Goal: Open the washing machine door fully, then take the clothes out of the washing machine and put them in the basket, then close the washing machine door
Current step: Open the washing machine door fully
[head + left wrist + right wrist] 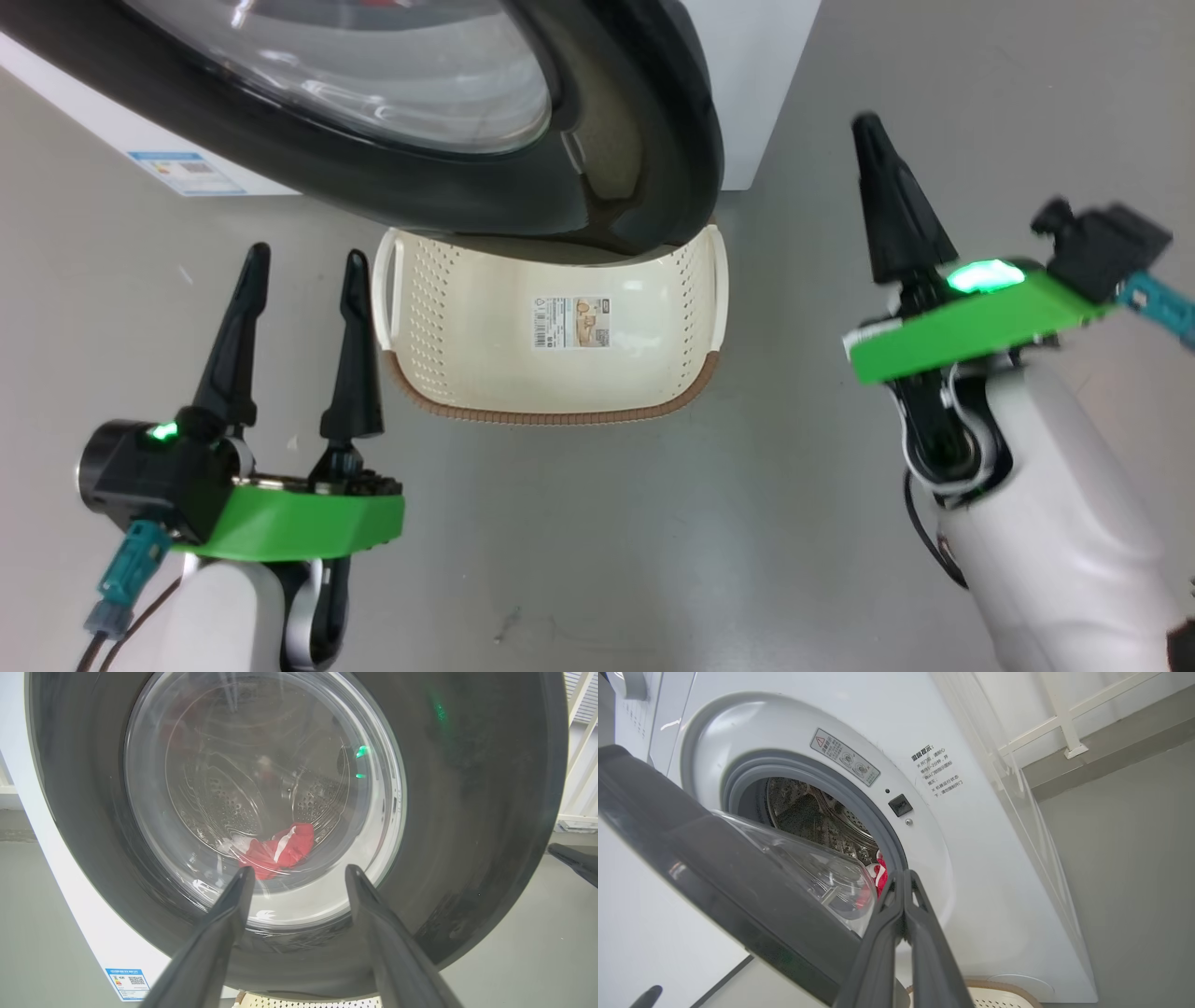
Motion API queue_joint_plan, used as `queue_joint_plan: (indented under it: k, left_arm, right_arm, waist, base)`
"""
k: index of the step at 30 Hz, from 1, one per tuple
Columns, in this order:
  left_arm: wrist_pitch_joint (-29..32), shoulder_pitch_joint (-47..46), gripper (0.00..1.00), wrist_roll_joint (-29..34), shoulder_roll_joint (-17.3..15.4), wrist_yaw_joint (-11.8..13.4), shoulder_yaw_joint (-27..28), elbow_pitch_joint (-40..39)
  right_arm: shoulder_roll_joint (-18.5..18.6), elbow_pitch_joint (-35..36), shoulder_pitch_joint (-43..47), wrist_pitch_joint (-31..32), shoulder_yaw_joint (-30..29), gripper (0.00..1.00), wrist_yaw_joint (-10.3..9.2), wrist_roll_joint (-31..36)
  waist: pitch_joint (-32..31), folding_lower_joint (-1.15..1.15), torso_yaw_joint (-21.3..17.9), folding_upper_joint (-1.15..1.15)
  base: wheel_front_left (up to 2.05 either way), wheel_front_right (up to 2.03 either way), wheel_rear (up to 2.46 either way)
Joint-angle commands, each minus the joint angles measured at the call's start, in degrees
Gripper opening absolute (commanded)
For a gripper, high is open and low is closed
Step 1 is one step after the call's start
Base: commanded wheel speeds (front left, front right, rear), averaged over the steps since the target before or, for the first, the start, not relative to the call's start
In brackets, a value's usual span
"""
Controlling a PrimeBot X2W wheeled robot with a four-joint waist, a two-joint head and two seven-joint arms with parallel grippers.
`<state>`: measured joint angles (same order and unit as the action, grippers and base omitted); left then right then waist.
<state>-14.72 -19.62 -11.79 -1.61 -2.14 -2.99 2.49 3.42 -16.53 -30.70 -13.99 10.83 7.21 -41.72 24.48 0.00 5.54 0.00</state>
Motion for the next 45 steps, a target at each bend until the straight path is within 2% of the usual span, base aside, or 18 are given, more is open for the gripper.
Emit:
queue_joint_plan:
  k: [1, 7, 12, 13, 19, 29, 36, 45]
  left_arm:
    - [-0.28, 0.13, 1.00, 0.31, -1.27, -0.06, 1.29, -1.19]
    - [-0.28, -0.15, 1.00, 1.19, -1.27, 0.57, 0.37, -1.41]
    - [-0.28, -0.04, 1.00, 1.37, -1.27, 1.03, -0.26, -1.65]
    - [-0.28, -0.02, 1.00, 1.44, -1.27, 1.11, -0.37, -1.69]
    - [-0.28, -0.44, 1.00, 1.36, -1.27, 1.15, -1.11, -1.73]
    - [-0.28, -1.06, 1.00, 1.35, -1.27, 1.22, -1.57, -1.58]
    - [-0.28, -1.45, 1.00, 1.25, -1.27, 1.43, -1.68, -1.43]
    - [-0.28, -1.21, 1.00, 1.36, -1.27, 1.87, -1.83, -0.68]
  right_arm:
    - [-0.54, 0.60, -2.45, 1.26, 2.19, 0.00, 0.28, -4.20]
    - [-0.54, -0.66, -8.84, 9.75, 3.93, 0.00, 0.28, -21.40]
    - [-0.53, -2.36, -13.52, 21.64, 3.19, 0.00, 0.28, -34.27]
    - [-0.43, -3.62, -15.32, 26.52, 2.67, 0.00, 0.28, -38.08]
    - [0.48, -6.63, -20.71, 38.81, 1.43, 0.00, 0.28, -46.95]
    - [2.01, -9.55, -26.11, 48.18, 2.58, 0.00, 0.28, -50.48]
    - [2.25, -10.49, -26.85, 49.08, 3.60, 0.00, 0.28, -49.51]
    - [2.39, -8.39, -24.22, 49.55, 4.22, 0.00, 0.28, -49.12]
  waist:
    - [0.16, 0.00, 0.39, 0.00]
    - [0.69, 0.00, 1.14, 0.00]
    - [1.06, 0.00, 1.40, 0.00]
    - [1.30, 0.00, 1.47, 0.00]
    - [2.12, 0.00, 2.03, 0.00]
    - [3.04, 0.00, 2.73, 0.00]
    - [3.30, 0.00, 3.21, 0.00]
    - [2.13, 0.00, 3.41, 0.00]
  base:
    - [0.00, 0.00, 0.00]
    - [0.00, 0.00, 0.00]
    - [0.00, 0.00, 0.00]
    - [0.00, 0.00, 0.00]
    - [0.00, 0.00, 0.00]
    - [0.00, 0.00, 0.00]
    - [0.00, 0.00, 0.00]
    - [0.00, 0.00, 0.00]
